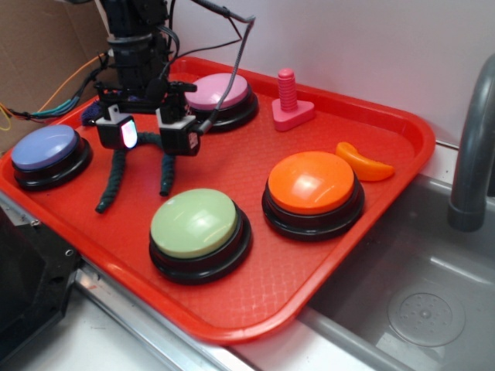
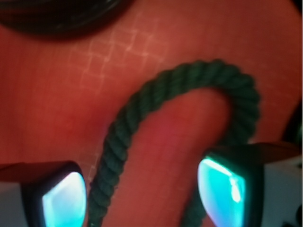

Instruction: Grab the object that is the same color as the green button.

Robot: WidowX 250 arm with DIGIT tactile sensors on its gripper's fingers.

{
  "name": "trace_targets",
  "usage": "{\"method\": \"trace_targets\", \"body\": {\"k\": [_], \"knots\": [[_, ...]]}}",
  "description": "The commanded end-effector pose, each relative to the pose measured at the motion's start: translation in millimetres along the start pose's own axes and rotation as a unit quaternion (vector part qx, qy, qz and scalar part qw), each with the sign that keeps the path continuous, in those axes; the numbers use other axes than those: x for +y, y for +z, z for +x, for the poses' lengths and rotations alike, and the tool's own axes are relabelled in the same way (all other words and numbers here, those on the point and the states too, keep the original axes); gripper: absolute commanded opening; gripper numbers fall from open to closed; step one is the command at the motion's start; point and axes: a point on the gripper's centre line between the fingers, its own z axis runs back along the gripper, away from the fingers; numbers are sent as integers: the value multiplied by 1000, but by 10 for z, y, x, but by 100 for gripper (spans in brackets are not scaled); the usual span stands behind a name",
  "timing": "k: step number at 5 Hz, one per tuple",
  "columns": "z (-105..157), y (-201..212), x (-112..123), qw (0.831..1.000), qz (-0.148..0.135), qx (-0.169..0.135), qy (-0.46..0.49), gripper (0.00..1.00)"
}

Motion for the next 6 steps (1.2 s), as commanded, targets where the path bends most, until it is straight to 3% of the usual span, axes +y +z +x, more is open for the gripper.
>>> {"method": "trace_targets", "body": {"k": [1, 2, 3, 4, 6], "knots": [[9, 55, -125, 997, -45, -42, -53, 100], [-6, -1, -202, 996, -51, -27, -64, 100], [36, -146, -123, 997, -12, -26, -71, 0], [105, -327, 29, 996, 64, -27, -55, 0], [110, -403, 91, 995, 80, -23, -62, 0]]}}
